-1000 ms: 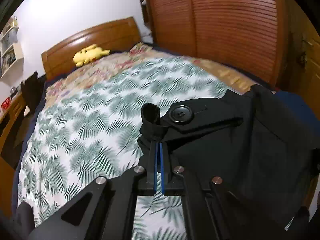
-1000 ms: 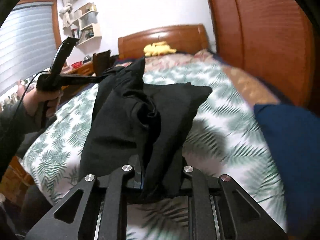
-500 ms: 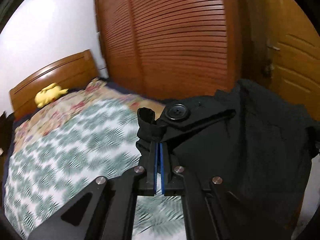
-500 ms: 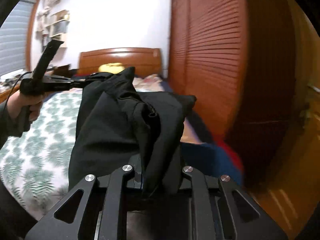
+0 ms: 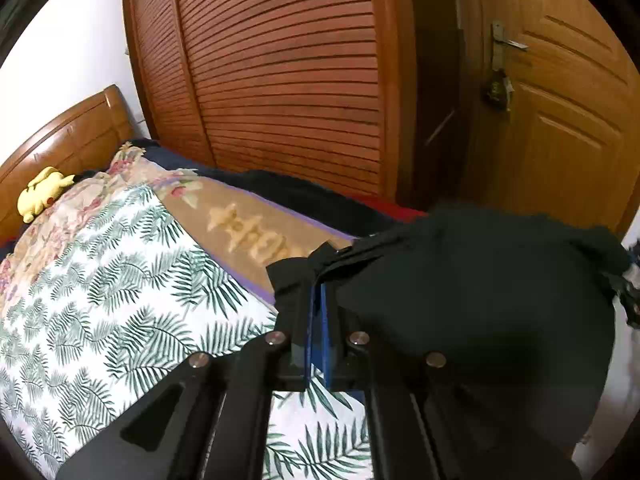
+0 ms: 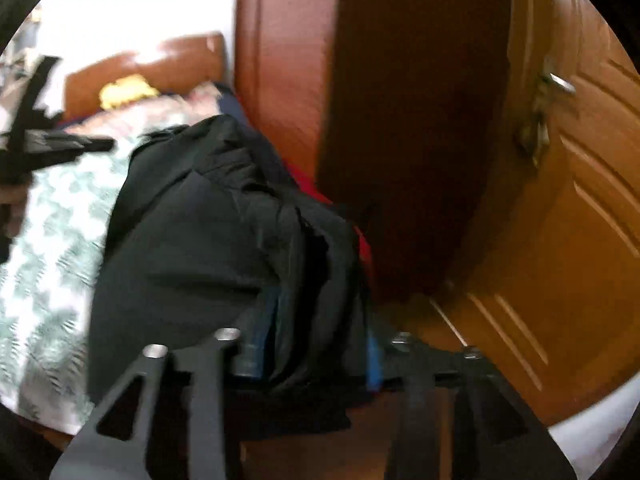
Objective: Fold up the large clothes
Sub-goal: 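Carry the coat bundle with both tools toward the navy pillow, then lower the coat onto the navy pillow and open both tools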
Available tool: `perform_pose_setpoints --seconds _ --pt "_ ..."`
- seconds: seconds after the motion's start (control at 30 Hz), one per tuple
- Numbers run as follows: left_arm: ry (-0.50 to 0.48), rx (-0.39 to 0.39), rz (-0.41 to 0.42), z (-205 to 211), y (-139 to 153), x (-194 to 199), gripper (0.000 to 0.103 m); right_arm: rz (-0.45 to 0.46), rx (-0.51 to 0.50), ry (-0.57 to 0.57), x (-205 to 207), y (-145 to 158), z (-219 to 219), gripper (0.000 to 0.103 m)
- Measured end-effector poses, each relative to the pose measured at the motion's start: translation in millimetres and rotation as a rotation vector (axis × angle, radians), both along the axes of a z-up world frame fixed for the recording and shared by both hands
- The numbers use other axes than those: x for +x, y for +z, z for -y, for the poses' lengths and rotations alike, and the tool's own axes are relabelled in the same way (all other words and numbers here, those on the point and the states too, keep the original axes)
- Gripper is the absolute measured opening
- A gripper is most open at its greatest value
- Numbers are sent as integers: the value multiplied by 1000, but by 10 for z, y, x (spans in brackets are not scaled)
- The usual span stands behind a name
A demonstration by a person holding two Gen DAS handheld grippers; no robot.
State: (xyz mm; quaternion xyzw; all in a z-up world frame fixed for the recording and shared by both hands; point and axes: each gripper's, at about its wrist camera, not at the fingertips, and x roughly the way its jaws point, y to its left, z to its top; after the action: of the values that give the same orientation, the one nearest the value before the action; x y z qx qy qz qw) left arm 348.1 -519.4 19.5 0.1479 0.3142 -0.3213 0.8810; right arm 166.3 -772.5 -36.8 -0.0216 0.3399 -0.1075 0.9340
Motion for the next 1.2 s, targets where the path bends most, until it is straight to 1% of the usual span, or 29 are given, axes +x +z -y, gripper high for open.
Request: perform_pose_setpoints --seconds 0.07,0.13,0.17,0.2,0.27,0.33,0.37,0.47,0.53,0.63,0.7,0.77,0.83,0.9,0.97,1.07,1.13,1.2 --pt "-10 -3 -7 -48 -8 -75 4 44 -9 -23 -56 56 44 63" --pt "-18 -11 -11 -104 -12 -140 7 91 -10 -36 -106 175 63 70" --pt "-22 -21 -18 -168 -2 -187 9 120 -16 -43 -130 245 53 72" --pt "-26 -27 -23 -176 -10 -214 10 140 -19 -40 -151 297 45 72" --pt "-34 -48 -39 -272 -14 -304 16 172 -6 4 -146 397 10 72" --pt "-34 -67 -50 -381 -43 -366 20 173 18 66 -81 436 -70 71" --pt "-33 -82 -60 -446 -55 -407 21 167 27 96 -42 425 -133 64" --pt "-29 -104 -82 -582 -113 -508 25 133 57 177 120 332 -294 50" --pt "-26 -107 -80 -658 -140 -562 26 103 83 190 238 237 -327 50" --pt "-30 -111 -83 -774 -174 -665 27 41 100 143 433 26 -233 49" --pt "-24 -108 -73 -833 -176 -710 28 7 141 99 520 -126 -113 49" --pt "-17 -107 -59 -896 -174 -776 30 -42 158 86 577 -276 -56 50" --pt "-15 -111 -54 -942 -172 -816 32 -55 175 73 584 -365 -28 50" --pt "-10 -114 -47 -986 -169 -871 32 -56 197 65 568 -375 -9 50" --pt "1 -115 -39 -1027 -184 -922 33 -64 191 62 557 -344 -16 50" --pt "32 -114 -46 -1112 -231 -1009 33 -75 158 38 540 -249 -60 50" --pt "50 -121 -51 -1174 -260 -1063 33 -55 122 17 476 -182 -142 51" --pt "66 -114 -52 -1249 -299 -1127 33 -26 95 28 369 -112 -269 51"
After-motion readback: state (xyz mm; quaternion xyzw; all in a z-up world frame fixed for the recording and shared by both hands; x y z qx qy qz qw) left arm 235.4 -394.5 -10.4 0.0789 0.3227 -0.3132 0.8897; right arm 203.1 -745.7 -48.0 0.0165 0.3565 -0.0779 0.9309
